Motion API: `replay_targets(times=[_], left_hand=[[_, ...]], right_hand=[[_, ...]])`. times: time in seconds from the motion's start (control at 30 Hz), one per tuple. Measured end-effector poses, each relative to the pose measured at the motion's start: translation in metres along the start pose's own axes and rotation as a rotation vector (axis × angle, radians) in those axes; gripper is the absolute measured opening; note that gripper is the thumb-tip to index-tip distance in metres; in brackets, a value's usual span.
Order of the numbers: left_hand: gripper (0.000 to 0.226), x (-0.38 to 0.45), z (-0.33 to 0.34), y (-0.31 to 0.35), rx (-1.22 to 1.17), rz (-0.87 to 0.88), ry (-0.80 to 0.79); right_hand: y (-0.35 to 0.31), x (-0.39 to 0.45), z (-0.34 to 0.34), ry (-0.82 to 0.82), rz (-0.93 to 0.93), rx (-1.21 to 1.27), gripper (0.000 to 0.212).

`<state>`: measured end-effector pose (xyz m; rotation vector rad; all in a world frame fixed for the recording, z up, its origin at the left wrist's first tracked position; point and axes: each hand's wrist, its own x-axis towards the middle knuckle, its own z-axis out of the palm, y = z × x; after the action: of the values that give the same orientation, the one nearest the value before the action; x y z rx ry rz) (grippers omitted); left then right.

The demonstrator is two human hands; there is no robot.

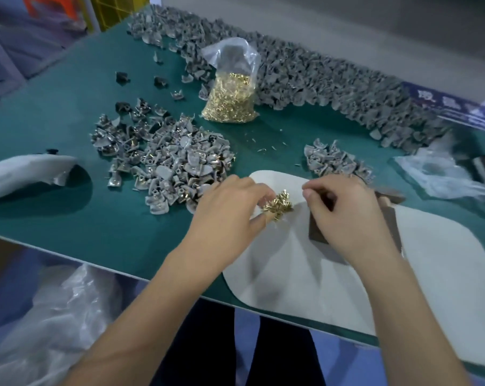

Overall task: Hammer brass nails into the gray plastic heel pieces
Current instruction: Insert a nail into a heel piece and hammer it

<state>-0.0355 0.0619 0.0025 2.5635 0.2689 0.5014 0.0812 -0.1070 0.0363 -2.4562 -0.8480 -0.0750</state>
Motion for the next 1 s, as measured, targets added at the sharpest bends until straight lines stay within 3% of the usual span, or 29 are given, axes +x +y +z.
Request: replay_targets(times=[0.1, 0.2, 0.37, 0.6, 0.87, 1.0], left_hand=[[0.016, 0.003, 0.006, 0.004, 0.037, 0.024, -0.015], [0.008, 0.005, 0.01, 0.005, 0.024, 0.012, -0.056], [0.01, 0.011, 0.015, 0.004, 0.009, 0.006, -0.095], [0.016, 0.012, 0.014, 0.006, 0.111, 0.151, -0.155], [0.015, 0.004, 0.016, 0.014, 0.141, 0.133, -0.19], [0.01, 0.001, 0.018, 0.02, 0.12, 0.092, -0.07]], right_hand=[[0.005, -0.007, 0.005, 0.046, -0.047, 0.048, 0.016], [0.012, -0.01, 0.004, -0.002, 0.016, 0.215, 0.036], [0.023, -0.008, -0.01, 0.047, 0.125, 0.579, 0.032], [0.029, -0.011, -0.008, 0.07, 0.132, 0.656, 0.024], [0.029, -0.015, -0.006, 0.138, 0.149, 0.743, 0.02], [0.03, -0.016, -0.006, 0.145, 0.14, 0.769, 0.02]])
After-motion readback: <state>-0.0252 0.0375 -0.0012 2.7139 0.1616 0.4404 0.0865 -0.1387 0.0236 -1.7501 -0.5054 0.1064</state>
